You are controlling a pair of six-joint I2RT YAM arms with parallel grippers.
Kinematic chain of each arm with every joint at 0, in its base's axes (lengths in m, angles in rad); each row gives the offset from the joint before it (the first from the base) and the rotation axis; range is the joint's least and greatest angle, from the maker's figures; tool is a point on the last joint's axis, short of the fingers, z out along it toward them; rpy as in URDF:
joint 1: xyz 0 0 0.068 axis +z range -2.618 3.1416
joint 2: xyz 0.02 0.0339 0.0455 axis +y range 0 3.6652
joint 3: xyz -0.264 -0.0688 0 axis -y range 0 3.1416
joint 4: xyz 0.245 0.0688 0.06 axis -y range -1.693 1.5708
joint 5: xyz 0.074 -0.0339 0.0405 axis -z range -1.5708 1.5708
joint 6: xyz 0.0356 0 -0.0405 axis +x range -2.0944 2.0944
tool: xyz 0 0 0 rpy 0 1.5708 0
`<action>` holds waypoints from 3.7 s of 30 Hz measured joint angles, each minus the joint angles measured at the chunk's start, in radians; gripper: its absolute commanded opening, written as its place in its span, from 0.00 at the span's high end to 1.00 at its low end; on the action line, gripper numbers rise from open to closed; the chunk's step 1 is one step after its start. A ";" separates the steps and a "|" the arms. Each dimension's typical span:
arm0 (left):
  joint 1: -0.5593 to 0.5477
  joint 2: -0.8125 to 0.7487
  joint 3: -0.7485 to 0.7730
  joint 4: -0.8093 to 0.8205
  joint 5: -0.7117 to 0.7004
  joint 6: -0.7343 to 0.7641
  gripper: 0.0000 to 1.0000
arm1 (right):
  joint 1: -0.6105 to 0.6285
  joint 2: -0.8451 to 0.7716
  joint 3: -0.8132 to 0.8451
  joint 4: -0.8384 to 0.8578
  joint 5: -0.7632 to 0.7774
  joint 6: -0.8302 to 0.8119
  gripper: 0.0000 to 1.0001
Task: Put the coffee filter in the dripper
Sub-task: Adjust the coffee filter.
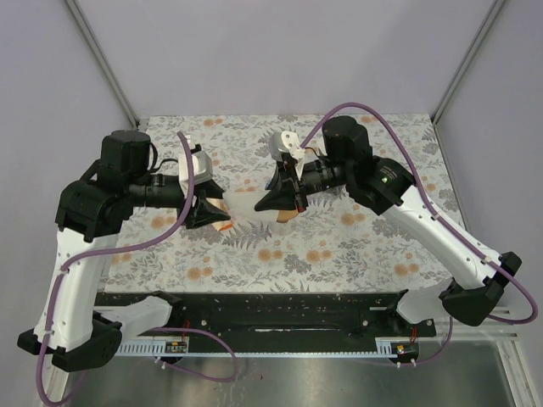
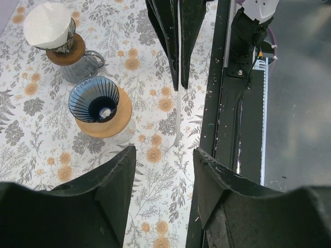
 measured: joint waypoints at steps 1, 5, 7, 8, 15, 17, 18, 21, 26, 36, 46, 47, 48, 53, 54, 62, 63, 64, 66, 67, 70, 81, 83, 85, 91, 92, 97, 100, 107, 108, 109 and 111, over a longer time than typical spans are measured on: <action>0.001 0.001 0.000 0.007 0.001 -0.008 0.48 | 0.000 0.000 0.000 0.000 0.000 -0.001 1.00; 0.002 0.002 0.000 0.050 -0.008 -0.057 0.77 | 0.000 0.000 0.000 0.000 0.000 -0.002 1.00; 0.003 0.002 0.000 0.056 -0.005 -0.066 0.92 | 0.000 0.000 0.000 0.000 0.000 -0.002 1.00; 0.004 0.002 0.000 0.054 0.002 -0.056 0.95 | 0.000 0.000 0.000 0.000 0.000 -0.002 1.00; 0.005 0.002 0.000 0.025 0.040 -0.009 1.00 | 0.000 0.000 -0.001 0.000 0.000 -0.005 1.00; 0.005 0.002 0.000 0.019 0.055 0.002 1.00 | 0.000 0.000 -0.001 0.000 0.000 -0.005 1.00; 0.005 0.002 0.000 0.017 0.061 0.004 1.00 | 0.000 0.000 -0.001 0.000 0.000 -0.005 1.00; 0.005 0.002 0.000 0.016 0.076 0.003 0.96 | 0.000 0.000 -0.001 0.000 0.000 -0.005 1.00; 0.005 -0.003 -0.022 0.019 0.111 -0.027 0.92 | 0.000 0.000 -0.001 0.000 0.001 -0.005 1.00; 0.005 -0.006 -0.034 0.034 0.131 -0.077 0.87 | 0.000 0.000 -0.001 0.000 0.009 0.000 1.00; 0.005 -0.007 -0.036 0.056 0.146 -0.126 0.78 | 0.000 0.000 -0.002 0.005 0.018 0.011 1.00; 0.005 -0.008 -0.037 0.056 0.147 -0.126 0.78 | 0.000 0.000 -0.002 0.006 0.023 0.012 1.00; 0.005 -0.010 -0.039 0.056 0.147 -0.126 0.78 | 0.000 0.000 -0.002 0.006 0.029 0.014 1.00; 0.005 -0.020 -0.041 0.053 0.147 -0.124 0.84 | 0.000 0.000 -0.002 0.008 0.039 0.023 1.00; 0.005 -0.021 -0.041 0.053 0.147 -0.124 0.86 | 0.000 0.000 -0.002 0.009 0.039 0.024 1.00; 0.005 -0.027 -0.041 0.057 0.146 -0.136 1.00 | 0.000 0.003 -0.002 0.028 0.039 0.041 1.00; 0.005 -0.026 -0.041 0.058 0.146 -0.140 1.00 | 0.000 0.003 -0.002 0.029 0.039 0.042 1.00; 0.005 -0.026 -0.041 0.059 0.146 -0.146 1.00 | 0.000 0.003 -0.002 0.028 0.039 0.044 1.00; 0.005 -0.027 -0.041 0.065 0.140 -0.153 1.00 | 0.000 0.004 -0.002 0.028 0.039 0.045 1.00; 0.005 -0.027 -0.041 0.066 0.134 -0.156 1.00 | 0.000 0.004 -0.002 0.029 0.039 0.045 1.00; 0.010 -0.028 -0.041 0.081 0.102 -0.187 1.00 | 0.000 0.004 -0.002 0.029 0.039 0.050 1.00; 0.021 -0.033 -0.041 0.173 -0.001 -0.319 1.00 | -0.001 0.005 -0.013 0.081 0.083 0.094 1.00; 0.021 -0.033 -0.044 0.188 -0.029 -0.337 1.00 | -0.002 0.008 -0.014 0.089 0.086 0.101 1.00; 0.021 -0.033 -0.050 0.199 -0.062 -0.351 1.00 | -0.003 0.011 -0.014 0.092 0.086 0.106 1.00; 0.022 -0.033 -0.068 0.219 -0.148 -0.371 1.00 | -0.003 0.017 -0.018 0.103 0.076 0.111 1.00; 0.022 -0.033 -0.068 0.222 -0.155 -0.373 1.00 | -0.003 0.016 -0.018 0.105 0.070 0.111 1.00; 0.023 -0.033 -0.069 0.224 -0.141 -0.374 1.00 | -0.003 0.017 -0.019 0.108 0.041 0.109 1.00; 0.024 -0.032 -0.069 0.224 -0.092 -0.373 0.99 | -0.003 0.016 -0.025 0.111 0.033 0.108 1.00; 0.024 -0.032 -0.069 0.222 0.008 -0.372 0.86 | -0.003 0.017 -0.035 0.111 0.029 0.104 1.00; 0.024 -0.032 -0.069 0.221 0.015 -0.372 0.85 | -0.003 0.016 -0.035 0.111 0.029 0.104 1.00; 0.024 -0.032 -0.069 0.221 0.022 -0.371 0.84 | -0.003 0.016 -0.035 0.111 0.030 0.104 1.00; 0.024 -0.033 -0.071 0.220 0.035 -0.361 0.83 | -0.003 0.017 -0.035 0.111 0.032 0.104 1.00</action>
